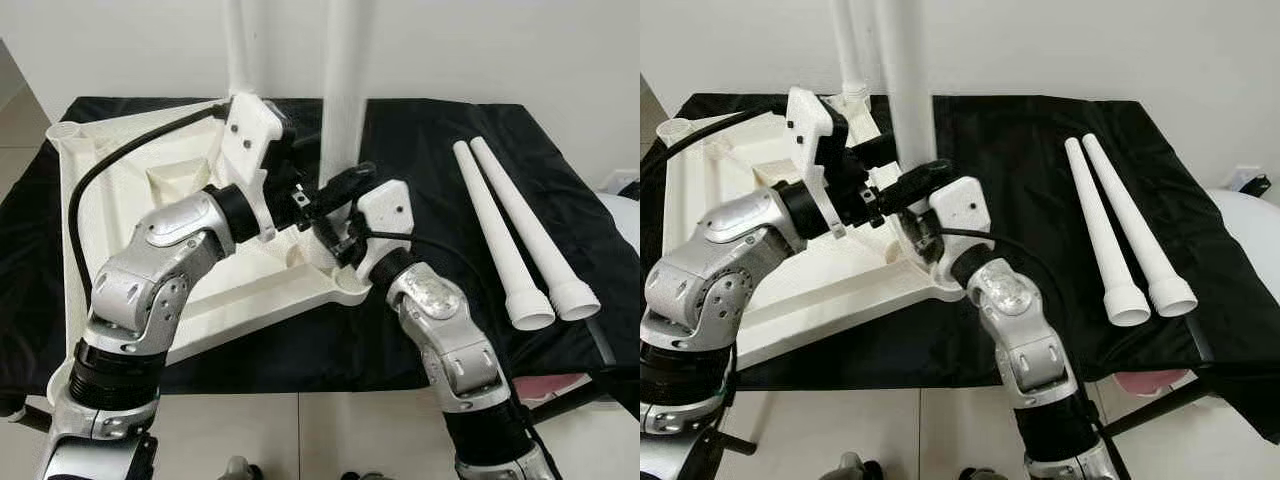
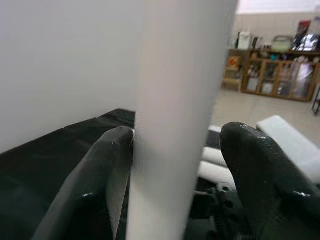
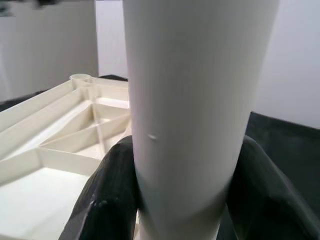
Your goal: Building children table
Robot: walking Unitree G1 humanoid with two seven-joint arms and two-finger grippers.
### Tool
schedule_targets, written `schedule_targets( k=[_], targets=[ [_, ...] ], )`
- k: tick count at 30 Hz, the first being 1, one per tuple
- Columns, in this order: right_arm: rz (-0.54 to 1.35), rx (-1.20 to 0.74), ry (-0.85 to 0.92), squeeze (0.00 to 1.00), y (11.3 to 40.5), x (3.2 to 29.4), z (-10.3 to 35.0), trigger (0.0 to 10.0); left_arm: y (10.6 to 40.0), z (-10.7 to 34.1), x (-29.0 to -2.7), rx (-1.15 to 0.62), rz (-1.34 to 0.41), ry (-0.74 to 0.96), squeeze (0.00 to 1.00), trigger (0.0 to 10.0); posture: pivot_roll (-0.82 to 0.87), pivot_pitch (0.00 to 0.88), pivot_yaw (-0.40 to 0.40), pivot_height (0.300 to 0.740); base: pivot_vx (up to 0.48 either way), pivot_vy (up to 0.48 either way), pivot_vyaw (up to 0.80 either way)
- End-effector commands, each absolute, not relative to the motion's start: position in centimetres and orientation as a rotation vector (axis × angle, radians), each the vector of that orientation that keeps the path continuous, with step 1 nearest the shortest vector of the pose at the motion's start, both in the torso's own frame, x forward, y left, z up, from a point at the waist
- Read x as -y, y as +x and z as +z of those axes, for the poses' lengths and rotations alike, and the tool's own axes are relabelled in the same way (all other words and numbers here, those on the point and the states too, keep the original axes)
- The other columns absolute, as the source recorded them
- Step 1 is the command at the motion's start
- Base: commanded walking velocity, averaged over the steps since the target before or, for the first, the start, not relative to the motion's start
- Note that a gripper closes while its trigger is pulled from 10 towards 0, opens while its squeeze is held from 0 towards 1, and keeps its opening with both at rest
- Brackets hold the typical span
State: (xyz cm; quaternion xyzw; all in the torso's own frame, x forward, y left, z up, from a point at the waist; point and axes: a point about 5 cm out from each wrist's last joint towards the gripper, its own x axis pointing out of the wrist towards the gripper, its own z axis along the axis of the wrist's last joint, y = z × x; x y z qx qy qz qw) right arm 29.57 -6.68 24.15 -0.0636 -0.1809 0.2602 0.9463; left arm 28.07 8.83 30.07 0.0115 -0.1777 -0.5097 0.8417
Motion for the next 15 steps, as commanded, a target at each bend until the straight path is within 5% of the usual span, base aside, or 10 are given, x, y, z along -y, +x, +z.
schedule_targets(
  k=[1, 5, 6, 12, 15],
  targets=[
    [0.512, 0.371, -0.11, 0.0, 29.7, 7.0, 24.5, 0.0, 27.2, 30.5, -8.6, 0.402, -1.138, 0.019, 0.0, 10.0, 0.01, 0.114, -0.007, 0.74, 0.0, 0.0, 0.0],
    [0.479, 0.388, -0.093, 0.0, 30.1, 8.8, 25.5, 0.0, 26.7, 31.5, -10.5, 0.432, -1.167, -0.112, 0.0, 10.0, 0.01, 0.122, -0.002, 0.74, 0.0, 0.0, 0.0],
    [0.494, 0.392, -0.081, 0.0, 30.0, 9.5, 25.8, 10.0, 27.8, 31.2, -11.7, 0.385, -1.083, -0.126, 0.0, 10.0, 0.01, 0.123, -0.002, 0.74, 0.0, 0.0, 0.0],
    [0.5, 0.391, -0.074, 0.0, 30.0, 9.8, 26.0, 10.0, 28.5, 30.7, -12.4, 0.342, -1.013, -0.102, 0.0, 10.0, 0.01, 0.124, -0.002, 0.74, 0.0, 0.0, 0.0],
    [0.508, 0.354, -0.079, 0.0, 29.8, 10.7, 25.7, 10.0, 29.9, 23.7, -13.6, 0.015, -0.899, 0.427, 0.0, 10.0, 0.03, 0.135, -0.014, 0.74, 0.0, 0.0, 0.0]
  ],
)
